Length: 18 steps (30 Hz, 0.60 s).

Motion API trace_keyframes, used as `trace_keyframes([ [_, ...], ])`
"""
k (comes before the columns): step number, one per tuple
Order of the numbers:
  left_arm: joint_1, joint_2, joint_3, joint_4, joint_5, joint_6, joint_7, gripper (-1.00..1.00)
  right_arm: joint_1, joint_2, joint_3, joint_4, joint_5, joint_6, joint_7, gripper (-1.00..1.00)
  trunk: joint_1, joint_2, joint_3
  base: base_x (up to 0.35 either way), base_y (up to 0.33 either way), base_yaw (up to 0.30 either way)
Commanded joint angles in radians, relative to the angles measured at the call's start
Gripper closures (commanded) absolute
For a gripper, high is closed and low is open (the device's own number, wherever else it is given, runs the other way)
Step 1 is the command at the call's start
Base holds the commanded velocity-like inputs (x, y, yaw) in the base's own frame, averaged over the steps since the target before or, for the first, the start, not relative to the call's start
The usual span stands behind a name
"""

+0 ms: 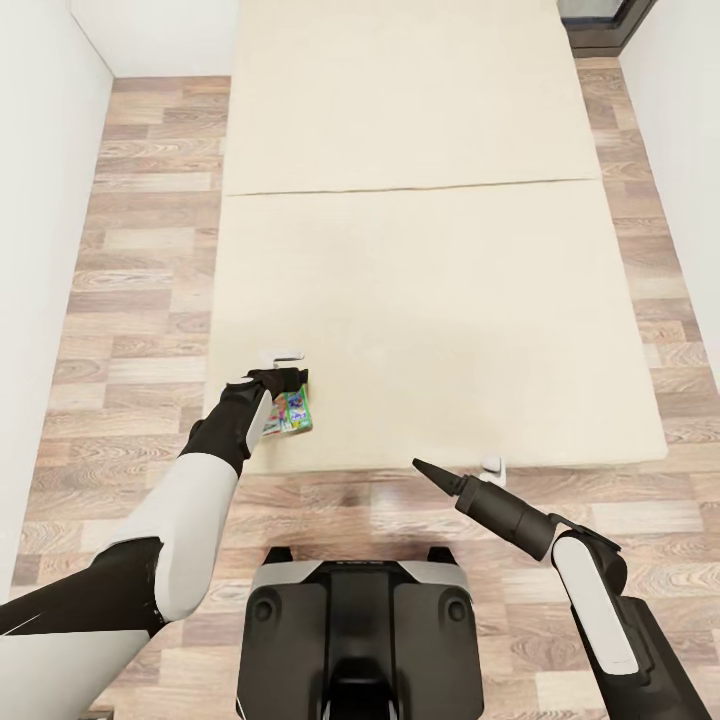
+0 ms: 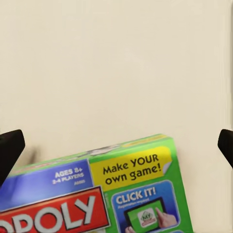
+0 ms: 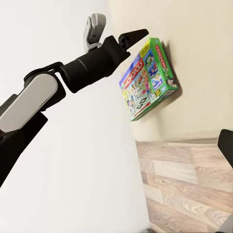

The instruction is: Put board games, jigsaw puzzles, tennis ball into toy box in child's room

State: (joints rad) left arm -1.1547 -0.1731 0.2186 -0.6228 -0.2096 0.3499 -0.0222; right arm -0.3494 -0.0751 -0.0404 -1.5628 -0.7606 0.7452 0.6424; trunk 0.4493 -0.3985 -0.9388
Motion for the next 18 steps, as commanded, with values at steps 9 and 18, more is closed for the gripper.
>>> trace_keyframes([
  [9,0.000,-0.001,0.005,-0.001,-0.008,0.004,-0.002,-1.00,0.000,0.000,-0.001,0.000,-0.003,0.006,0.000,-1.00,0.001,-0.001,0.004,-0.018,0.000,0.000],
  [18,0.000,-0.001,0.005,-0.001,-0.008,0.004,-0.002,-1.00,0.000,0.000,-0.001,0.000,-0.003,0.006,0.000,-1.00,0.001,-0.001,0.005,-0.093,0.000,0.000],
])
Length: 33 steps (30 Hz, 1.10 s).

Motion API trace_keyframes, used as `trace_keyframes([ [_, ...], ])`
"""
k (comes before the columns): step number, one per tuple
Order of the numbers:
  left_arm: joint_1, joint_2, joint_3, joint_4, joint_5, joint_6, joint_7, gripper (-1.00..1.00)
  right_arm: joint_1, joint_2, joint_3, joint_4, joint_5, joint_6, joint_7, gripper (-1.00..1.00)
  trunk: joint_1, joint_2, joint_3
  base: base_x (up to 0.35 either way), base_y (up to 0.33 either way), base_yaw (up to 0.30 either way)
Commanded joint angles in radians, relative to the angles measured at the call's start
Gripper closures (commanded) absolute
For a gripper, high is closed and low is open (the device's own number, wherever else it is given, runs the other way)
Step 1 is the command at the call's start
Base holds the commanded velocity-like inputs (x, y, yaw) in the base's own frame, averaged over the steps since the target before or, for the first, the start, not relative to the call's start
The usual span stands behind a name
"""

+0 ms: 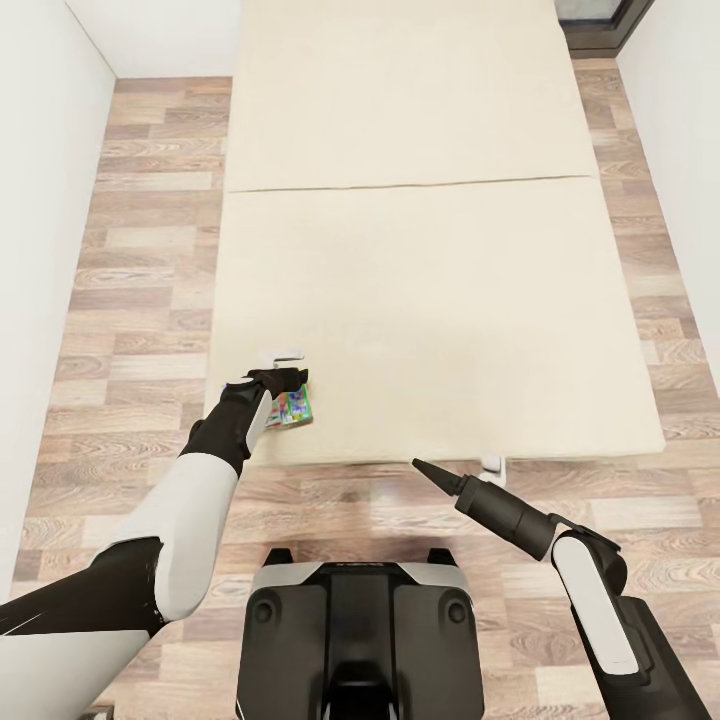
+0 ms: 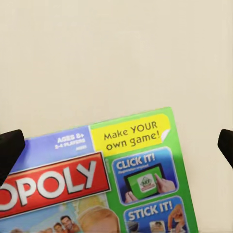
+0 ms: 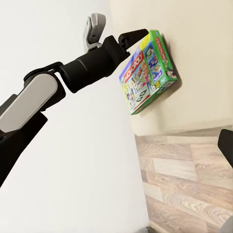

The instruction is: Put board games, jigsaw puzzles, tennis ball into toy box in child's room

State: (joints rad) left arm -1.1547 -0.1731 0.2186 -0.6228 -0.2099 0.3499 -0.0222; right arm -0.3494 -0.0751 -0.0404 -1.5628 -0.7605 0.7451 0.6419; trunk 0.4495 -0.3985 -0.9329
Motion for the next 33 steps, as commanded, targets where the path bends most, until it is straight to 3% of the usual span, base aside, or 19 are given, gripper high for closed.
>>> trace_keyframes([
  [1,0.000,-0.001,0.005,-0.001,-0.008,0.004,-0.002,-1.00,0.000,0.000,-0.001,0.000,-0.003,0.007,0.001,-1.00,0.001,-0.001,-0.001,-0.024,0.000,0.000],
  [33,0.000,-0.001,0.004,0.000,-0.009,0.003,-0.002,-1.00,0.000,0.000,-0.001,-0.001,-0.003,0.007,0.000,-1.00,0.001,-0.001,-0.001,-0.039,-0.010,0.000],
])
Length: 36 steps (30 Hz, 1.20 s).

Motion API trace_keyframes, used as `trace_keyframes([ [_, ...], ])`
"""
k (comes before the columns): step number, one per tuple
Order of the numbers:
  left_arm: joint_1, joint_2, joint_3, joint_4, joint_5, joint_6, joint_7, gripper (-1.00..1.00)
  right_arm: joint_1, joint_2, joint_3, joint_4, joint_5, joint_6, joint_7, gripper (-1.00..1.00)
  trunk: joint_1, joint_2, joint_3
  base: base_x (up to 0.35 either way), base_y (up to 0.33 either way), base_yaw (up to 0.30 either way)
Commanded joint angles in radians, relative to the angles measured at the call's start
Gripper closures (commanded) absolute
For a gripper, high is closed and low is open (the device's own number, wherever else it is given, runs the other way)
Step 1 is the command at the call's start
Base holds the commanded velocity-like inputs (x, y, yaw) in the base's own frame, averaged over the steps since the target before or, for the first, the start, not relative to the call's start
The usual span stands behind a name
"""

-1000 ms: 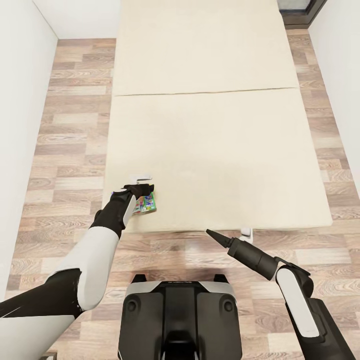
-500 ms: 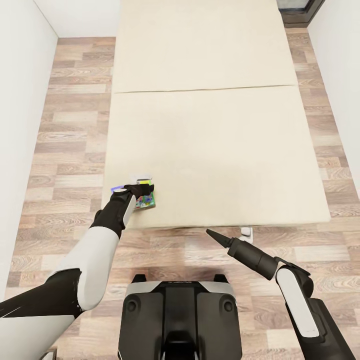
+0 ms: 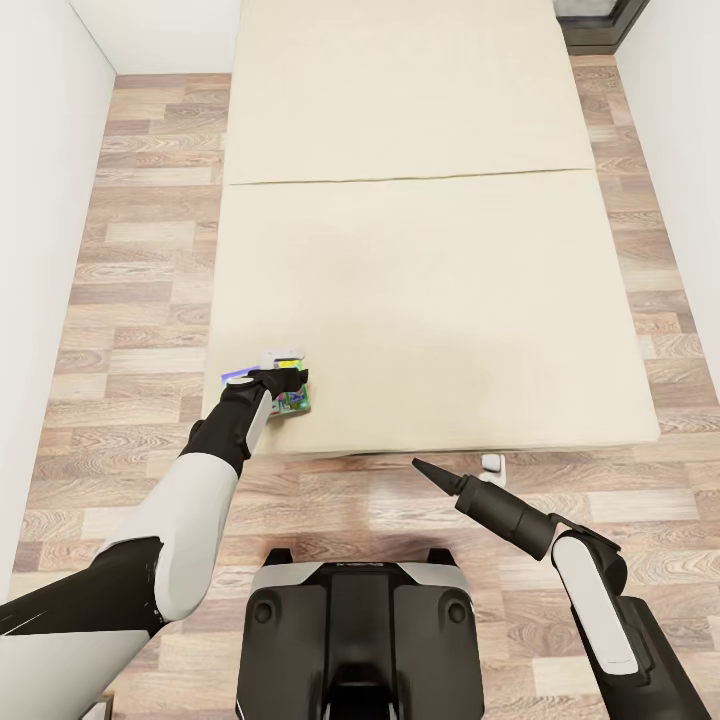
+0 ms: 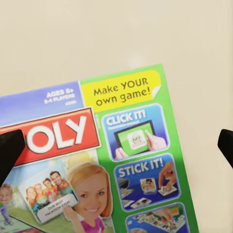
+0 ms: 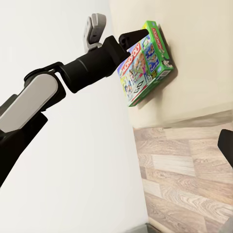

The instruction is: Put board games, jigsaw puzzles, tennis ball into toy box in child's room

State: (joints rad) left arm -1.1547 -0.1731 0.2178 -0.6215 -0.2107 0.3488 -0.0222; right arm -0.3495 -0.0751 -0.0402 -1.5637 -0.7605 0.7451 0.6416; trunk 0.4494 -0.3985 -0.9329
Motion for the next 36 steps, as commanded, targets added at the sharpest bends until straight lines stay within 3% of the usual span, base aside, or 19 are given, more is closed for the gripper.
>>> trace_keyframes([
  [1,0.000,-0.001,0.005,-0.001,-0.008,0.004,-0.002,-1.00,0.000,0.000,-0.001,0.000,-0.003,0.007,0.001,-1.00,0.001,-0.002,-0.001,-0.001,0.000,0.000],
  [11,0.000,-0.001,0.005,-0.002,-0.008,-0.044,0.000,-1.00,0.000,0.000,0.000,-0.001,-0.003,0.007,0.000,-1.00,0.001,-0.002,-0.001,0.020,0.000,0.000],
  [36,0.000,-0.001,0.005,-0.003,-0.009,-0.051,0.001,-1.00,0.000,0.000,0.031,-0.001,-0.003,0.007,-0.048,-1.00,0.001,-0.002,-0.001,0.125,0.000,0.000],
])
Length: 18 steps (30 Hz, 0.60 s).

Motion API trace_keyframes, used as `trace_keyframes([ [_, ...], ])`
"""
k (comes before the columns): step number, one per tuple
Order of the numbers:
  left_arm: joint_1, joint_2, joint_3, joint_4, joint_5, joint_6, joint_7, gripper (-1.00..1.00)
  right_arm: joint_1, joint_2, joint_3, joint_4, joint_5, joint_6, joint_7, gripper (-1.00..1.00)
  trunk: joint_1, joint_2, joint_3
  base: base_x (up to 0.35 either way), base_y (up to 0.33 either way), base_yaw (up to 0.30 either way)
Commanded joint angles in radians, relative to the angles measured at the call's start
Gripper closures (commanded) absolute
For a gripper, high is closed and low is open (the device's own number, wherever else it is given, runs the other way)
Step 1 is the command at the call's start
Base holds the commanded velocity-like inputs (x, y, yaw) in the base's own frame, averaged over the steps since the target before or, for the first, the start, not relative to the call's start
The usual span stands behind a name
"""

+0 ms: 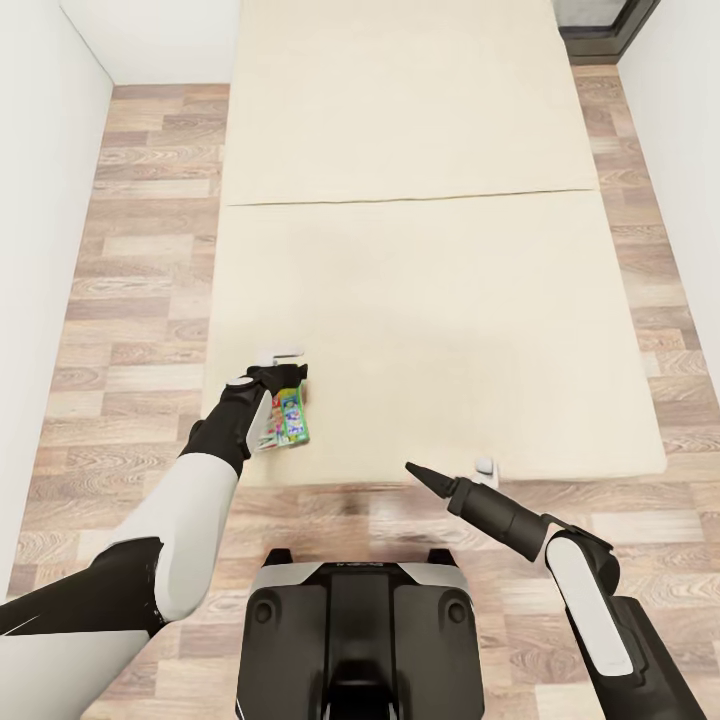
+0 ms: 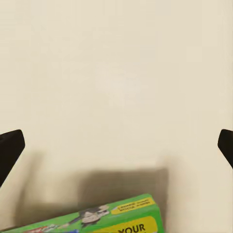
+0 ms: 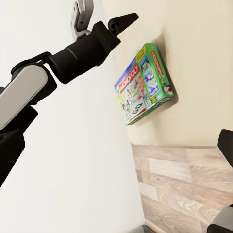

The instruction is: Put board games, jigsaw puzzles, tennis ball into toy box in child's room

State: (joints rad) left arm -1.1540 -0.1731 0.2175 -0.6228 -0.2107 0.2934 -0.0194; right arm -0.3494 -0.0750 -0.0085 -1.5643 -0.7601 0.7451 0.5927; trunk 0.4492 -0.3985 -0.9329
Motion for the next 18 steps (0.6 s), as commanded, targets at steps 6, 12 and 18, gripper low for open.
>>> trace_keyframes([
  [6,0.000,-0.001,0.006,-0.002,-0.009,0.004,-0.002,-1.00,0.000,0.000,-0.001,0.000,-0.004,0.007,0.000,-1.00,0.001,-0.002,-0.001,0.053,0.000,0.000],
  [12,0.002,-0.001,0.006,-0.002,-0.009,0.004,-0.002,-1.00,0.000,0.000,0.001,0.001,-0.004,0.008,-0.001,-1.00,0.001,-0.002,-0.003,0.019,0.000,0.000],
  [18,0.004,-0.001,0.005,-0.002,-0.009,0.004,-0.002,-1.00,0.000,0.000,0.001,0.001,-0.004,0.008,-0.001,-1.00,0.001,-0.002,-0.009,0.066,0.000,0.000],
])
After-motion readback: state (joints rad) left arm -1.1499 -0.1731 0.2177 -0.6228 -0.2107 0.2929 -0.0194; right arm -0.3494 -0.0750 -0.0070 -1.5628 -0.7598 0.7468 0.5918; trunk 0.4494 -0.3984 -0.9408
